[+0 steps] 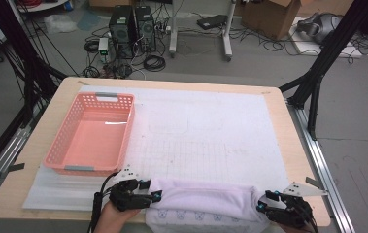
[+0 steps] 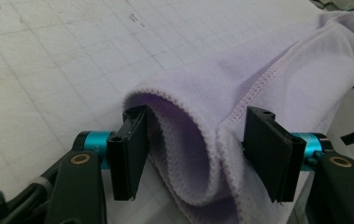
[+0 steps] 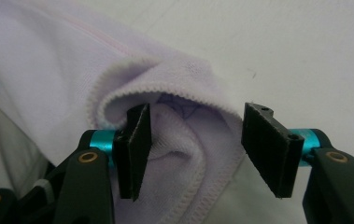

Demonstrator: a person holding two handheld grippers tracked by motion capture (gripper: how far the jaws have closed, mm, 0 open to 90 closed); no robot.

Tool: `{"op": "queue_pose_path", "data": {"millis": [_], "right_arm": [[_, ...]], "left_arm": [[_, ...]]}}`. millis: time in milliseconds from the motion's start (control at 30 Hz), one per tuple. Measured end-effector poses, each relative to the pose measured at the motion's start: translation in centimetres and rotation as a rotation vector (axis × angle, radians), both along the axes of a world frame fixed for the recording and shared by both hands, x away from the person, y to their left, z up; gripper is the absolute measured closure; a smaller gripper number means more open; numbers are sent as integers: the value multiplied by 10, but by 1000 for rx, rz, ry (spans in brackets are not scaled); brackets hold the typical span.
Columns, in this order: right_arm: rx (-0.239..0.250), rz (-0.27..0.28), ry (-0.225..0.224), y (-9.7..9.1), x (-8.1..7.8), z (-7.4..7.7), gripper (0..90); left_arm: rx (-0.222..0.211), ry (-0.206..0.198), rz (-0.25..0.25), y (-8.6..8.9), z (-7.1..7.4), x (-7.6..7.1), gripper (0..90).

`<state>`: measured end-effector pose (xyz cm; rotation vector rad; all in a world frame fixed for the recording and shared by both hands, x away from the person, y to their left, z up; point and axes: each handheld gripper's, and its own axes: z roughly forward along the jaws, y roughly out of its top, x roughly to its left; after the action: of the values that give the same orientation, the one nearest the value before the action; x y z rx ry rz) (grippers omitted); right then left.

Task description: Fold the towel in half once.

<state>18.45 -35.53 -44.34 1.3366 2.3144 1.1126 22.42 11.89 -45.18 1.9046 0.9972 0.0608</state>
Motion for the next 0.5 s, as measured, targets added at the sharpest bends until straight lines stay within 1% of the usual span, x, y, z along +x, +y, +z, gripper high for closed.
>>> {"op": "queue_pose_path", "data": {"millis": [33, 67, 100, 133, 167, 200, 233, 267, 300, 333, 367, 400, 433, 500], "right_arm": [[-24, 0, -13, 3, 0, 0, 468], [-48, 4, -26, 5, 0, 1, 548], [-32, 34, -12, 5, 1, 1, 702], [-13, 64, -2, 7, 3, 1, 781], [-30, 76, -14, 9, 4, 3, 829], [-44, 78, -19, 10, 6, 5, 843], [-47, 78, -28, 9, 9, 6, 850], [-36, 69, -39, 8, 12, 7, 858], [-18, 54, -45, 5, 16, 8, 864], [-1, 33, -62, 2, 20, 8, 865], [27, 8, -73, -1, 23, 10, 866], [51, -14, -88, -4, 27, 11, 867], [65, -30, -106, -6, 30, 13, 868], [82, -56, -128, -10, 37, 17, 869]], "left_arm": [[5, 7, -34, -1, -1, -1, 477], [25, -21, -54, -4, -3, -4, 666], [36, -15, -48, -7, -2, -4, 711], [55, -2, -45, -10, 2, -3, 778], [75, -18, -40, -12, 6, -1, 802], [76, -36, -23, -14, 9, 1, 809], [64, -47, -8, -14, 11, 4, 813], [50, -59, 7, -14, 13, 7, 815], [40, -74, 17, -14, 16, 9, 816], [30, -92, 31, -15, 18, 11, 817], [22, -111, 42, -15, 21, 13, 818], [22, -121, 46, -16, 23, 15, 819], [13, -129, 62, -17, 25, 18, 820], [10, -141, 70, -20, 30, 26, 820]]}}
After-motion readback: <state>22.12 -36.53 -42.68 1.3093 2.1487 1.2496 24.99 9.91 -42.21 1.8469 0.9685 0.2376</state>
